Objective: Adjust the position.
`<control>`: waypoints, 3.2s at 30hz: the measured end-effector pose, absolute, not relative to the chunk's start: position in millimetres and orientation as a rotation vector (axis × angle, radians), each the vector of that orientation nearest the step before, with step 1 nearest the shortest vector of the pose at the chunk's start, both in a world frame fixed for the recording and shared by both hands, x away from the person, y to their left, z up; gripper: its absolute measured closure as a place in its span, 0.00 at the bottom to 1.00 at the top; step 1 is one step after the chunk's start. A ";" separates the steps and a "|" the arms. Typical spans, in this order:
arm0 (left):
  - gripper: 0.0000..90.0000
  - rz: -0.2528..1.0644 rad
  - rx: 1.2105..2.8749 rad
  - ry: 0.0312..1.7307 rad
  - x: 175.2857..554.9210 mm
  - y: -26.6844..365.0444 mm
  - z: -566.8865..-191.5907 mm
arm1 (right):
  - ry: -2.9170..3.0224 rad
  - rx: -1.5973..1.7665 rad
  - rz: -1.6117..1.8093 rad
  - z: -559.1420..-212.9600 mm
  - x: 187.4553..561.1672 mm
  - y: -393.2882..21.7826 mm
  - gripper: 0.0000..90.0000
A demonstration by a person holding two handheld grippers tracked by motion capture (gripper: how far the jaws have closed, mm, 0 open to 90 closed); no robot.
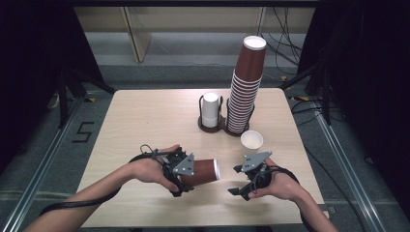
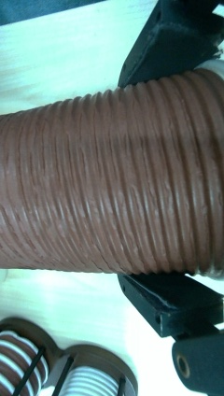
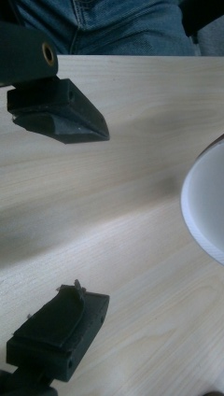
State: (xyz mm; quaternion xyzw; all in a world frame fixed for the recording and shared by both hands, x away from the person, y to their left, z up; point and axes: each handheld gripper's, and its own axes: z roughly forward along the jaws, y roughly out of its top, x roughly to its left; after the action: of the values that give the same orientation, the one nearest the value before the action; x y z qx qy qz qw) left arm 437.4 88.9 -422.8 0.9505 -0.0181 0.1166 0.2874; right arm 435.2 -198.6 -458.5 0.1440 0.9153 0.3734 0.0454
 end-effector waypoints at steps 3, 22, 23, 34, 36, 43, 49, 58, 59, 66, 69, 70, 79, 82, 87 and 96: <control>0.12 0.291 2.555 -0.060 436.6 86.9 -423.8 | 2.828 0.450 1.122 -458.1 433.5 -195.5 0.21; 0.12 0.255 2.690 -0.156 435.6 80.4 -424.0 | 2.864 0.321 1.054 -452.7 435.7 -180.3 0.21; 0.12 0.252 2.694 -0.157 435.6 79.8 -424.1 | 2.859 0.307 1.060 -452.1 435.6 -179.0 0.21; 0.12 0.252 2.719 -0.190 433.6 74.1 -421.5 | 2.838 0.225 1.062 -439.4 436.3 -162.5 0.21; 0.12 0.250 2.721 -0.191 433.4 74.1 -421.8 | 2.848 0.225 1.068 -438.1 436.3 -159.9 0.20; 0.12 0.251 2.719 -0.192 434.1 72.5 -422.9 | 2.858 0.256 1.060 -437.7 434.7 -153.7 0.18; 0.12 0.251 2.729 -0.210 434.6 69.0 -419.4 | 2.869 0.187 1.047 -434.1 436.6 -148.5 0.17; 0.12 0.257 2.721 -0.217 434.3 64.1 -417.1 | 2.864 0.162 1.035 -427.2 436.6 -139.9 0.17; 0.12 0.254 2.719 -0.218 434.4 63.6 -417.7 | 2.849 0.124 1.036 -427.4 438.4 -138.6 0.17; 0.12 0.249 2.725 -0.230 433.4 60.9 -420.4 | 2.895 0.163 1.029 -436.4 436.9 -128.9 0.17; 0.12 0.243 2.738 -0.234 432.6 60.8 -421.3 | 2.894 0.111 1.029 -438.6 439.0 -124.6 0.17; 0.12 0.242 2.738 -0.233 432.3 60.8 -421.3 | 2.897 0.108 1.029 -438.8 439.0 -123.4 0.18; 0.12 0.245 2.736 -0.248 432.1 59.6 -421.9 | 2.915 0.107 1.027 -443.9 439.7 -117.5 0.18; 0.12 0.241 2.723 -0.229 431.8 59.6 -421.8 | 2.917 0.114 1.018 -445.4 439.8 -116.5 0.19; 0.12 0.245 2.729 -0.240 431.1 59.5 -421.1 | 2.920 0.131 1.012 -444.7 438.5 -115.2 0.20; 0.12 0.243 2.720 -0.232 431.1 57.8 -422.5 | 2.914 0.120 1.029 -446.8 439.7 -114.6 0.22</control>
State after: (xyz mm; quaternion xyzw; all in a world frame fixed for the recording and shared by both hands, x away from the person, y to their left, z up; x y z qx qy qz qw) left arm 431.1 57.8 -422.5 0.9726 -0.0830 0.0870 0.1991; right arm 439.7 -114.6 -446.8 0.0389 0.9419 0.3327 0.0245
